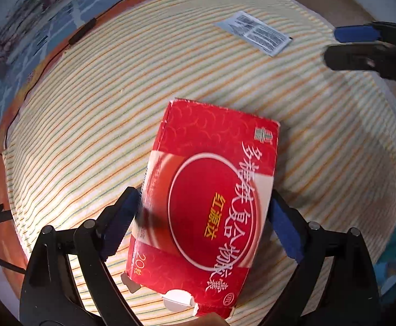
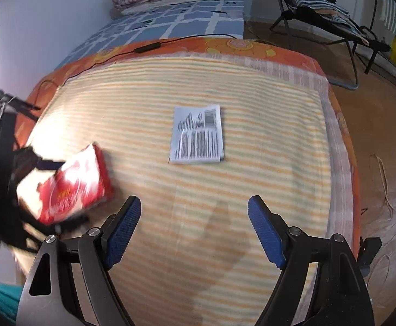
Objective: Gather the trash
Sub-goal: 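Grasp the red box with the left tool while the right tool grasps the white sachet, then carry the red box and white sachet over the blue basket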
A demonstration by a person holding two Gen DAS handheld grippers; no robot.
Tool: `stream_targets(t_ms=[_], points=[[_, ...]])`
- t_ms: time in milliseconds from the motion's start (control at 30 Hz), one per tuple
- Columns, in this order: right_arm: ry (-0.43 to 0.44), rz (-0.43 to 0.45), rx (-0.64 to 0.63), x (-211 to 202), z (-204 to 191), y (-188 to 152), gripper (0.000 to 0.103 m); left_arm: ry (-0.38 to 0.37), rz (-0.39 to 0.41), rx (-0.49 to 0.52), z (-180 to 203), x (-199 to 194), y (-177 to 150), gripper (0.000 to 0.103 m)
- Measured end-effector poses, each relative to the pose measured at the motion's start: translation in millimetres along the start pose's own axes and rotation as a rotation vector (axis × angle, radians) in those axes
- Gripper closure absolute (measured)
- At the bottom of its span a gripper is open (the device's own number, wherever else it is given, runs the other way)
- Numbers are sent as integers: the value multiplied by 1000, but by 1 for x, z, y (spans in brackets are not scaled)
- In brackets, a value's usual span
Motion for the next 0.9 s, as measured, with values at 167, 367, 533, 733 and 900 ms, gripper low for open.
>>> stream_targets(t_ms=[167, 367, 533, 733, 900], points=[[-35, -19, 28, 22, 5, 28, 22, -5, 26, -35, -4, -5, -1, 11], [-44, -56, 59, 51, 9, 44, 22, -19, 44, -94, -21, -15, -13, 12], [-63, -72, 52, 66, 4, 51, 22, -20, 51, -103, -26, -21, -17, 12], [-84, -83, 59, 72, 4, 53, 35, -12, 57, -101, -22, -26, -26, 12], [-56, -80, 71, 66, 4, 50, 46, -11, 62, -105, -21, -28, -29, 12]])
Point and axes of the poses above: each gripper's, at about its wrist camera, not at the fingertips, and x roughly the way its jaws point, z to its right, y to its top, the point moved 8 cm from there along x, roughly the way its jaws point, and after that the axes turned 3 degrees about y, right-handed, at the moved point
